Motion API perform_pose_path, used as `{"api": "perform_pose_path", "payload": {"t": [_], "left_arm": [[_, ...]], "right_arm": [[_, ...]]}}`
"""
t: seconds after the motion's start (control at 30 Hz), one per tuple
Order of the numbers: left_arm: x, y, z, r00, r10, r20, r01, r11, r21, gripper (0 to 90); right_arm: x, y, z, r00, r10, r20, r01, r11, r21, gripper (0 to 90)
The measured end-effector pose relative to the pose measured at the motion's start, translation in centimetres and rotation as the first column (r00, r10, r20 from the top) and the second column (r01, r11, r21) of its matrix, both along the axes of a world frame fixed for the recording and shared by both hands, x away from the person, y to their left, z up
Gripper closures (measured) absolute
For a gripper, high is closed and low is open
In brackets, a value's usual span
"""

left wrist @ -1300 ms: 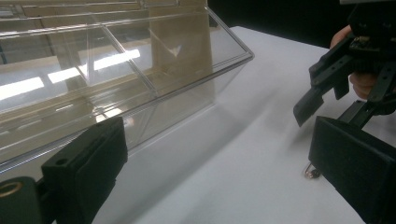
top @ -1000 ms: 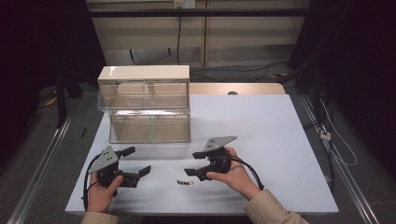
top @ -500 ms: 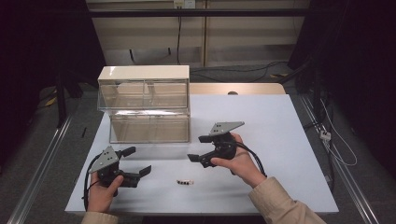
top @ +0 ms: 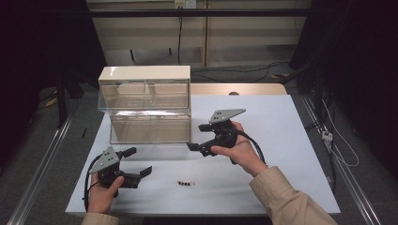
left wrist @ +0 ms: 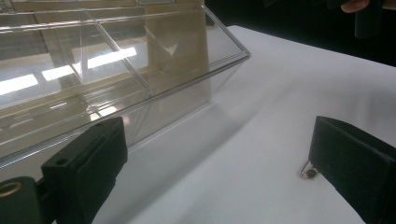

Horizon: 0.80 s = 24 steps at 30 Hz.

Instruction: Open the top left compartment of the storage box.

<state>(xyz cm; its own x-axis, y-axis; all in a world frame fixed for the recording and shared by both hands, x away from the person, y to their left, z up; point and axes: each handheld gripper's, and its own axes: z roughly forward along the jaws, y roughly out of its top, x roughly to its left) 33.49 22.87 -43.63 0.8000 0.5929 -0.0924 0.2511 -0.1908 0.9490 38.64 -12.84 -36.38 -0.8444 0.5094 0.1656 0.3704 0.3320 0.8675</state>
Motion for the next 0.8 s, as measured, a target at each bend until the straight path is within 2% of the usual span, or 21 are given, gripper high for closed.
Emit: {"api": "perform_pose_path", "payload": {"t": [0.23, 0.33, 0.5, 0.57, 0.6, 0.63, 0.73, 0.77, 0.8], "left_arm": [[0.0, 0.0, 0.0, 1.0, -0.001, -0.002, 0.001, 1.0, -0.001, 4.1], [0.0, 0.0, 0.0, 1.0, -0.002, -0.003, 0.002, 1.0, -0.004, 4.1], [0.0, 0.0, 0.0, 1.0, -0.005, -0.003, 0.005, 1.0, -0.003, 4.1], [0.0, 0.0, 0.0, 1.0, -0.005, -0.003, 0.005, 1.0, -0.003, 4.1], [0.0, 0.0, 0.0, 1.0, -0.005, -0.003, 0.005, 1.0, -0.005, 4.1], [0.0, 0.0, 0.0, 1.0, -0.004, -0.003, 0.004, 1.0, -0.005, 4.1], [0.0, 0.1, 0.0, 1.0, -0.004, -0.003, 0.004, 1.0, -0.008, 4.1], [0.0, 0.0, 0.0, 1.0, -0.006, -0.002, 0.006, 0.9999, -0.008, 4.0], [0.0, 0.0, 0.0, 1.0, -0.007, -0.002, 0.007, 0.9999, -0.008, 4.0]], "right_arm": [[0.7, 0.5, 1.2, 0.9998, 0.018, 0.002, -0.018, 1.0, -0.004, 15.8], [1.0, 0.6, 1.6, 0.9996, 0.027, 0.002, -0.027, 0.999, -0.02, 18.0], [1.6, 0.7, 2.6, 0.9992, 0.039, 0.004, -0.039, 0.999, -0.019, 22.8], [1.9, 0.7, 3.1, 0.9988, 0.049, 0.005, -0.049, 0.999, -0.017, 28.1], [2.2, 0.7, 3.5, 0.9984, 0.056, 0.006, -0.056, 0.998, -0.023, 34.5], [2.2, 0.7, 3.5, 0.9984, 0.056, 0.006, -0.056, 0.998, -0.023, 34.5], [2.6, 0.8, 4.2, 0.9975, 0.071, -0.001, -0.071, 0.997, -0.022, 47.6], [2.8, 0.8, 4.3, 0.9973, 0.073, 0.0, -0.073, 0.997, -0.025, 52.0], [3.1, 0.9, 4.6, 0.9967, 0.081, -0.002, -0.081, 0.996, -0.027, 62.3]]}}
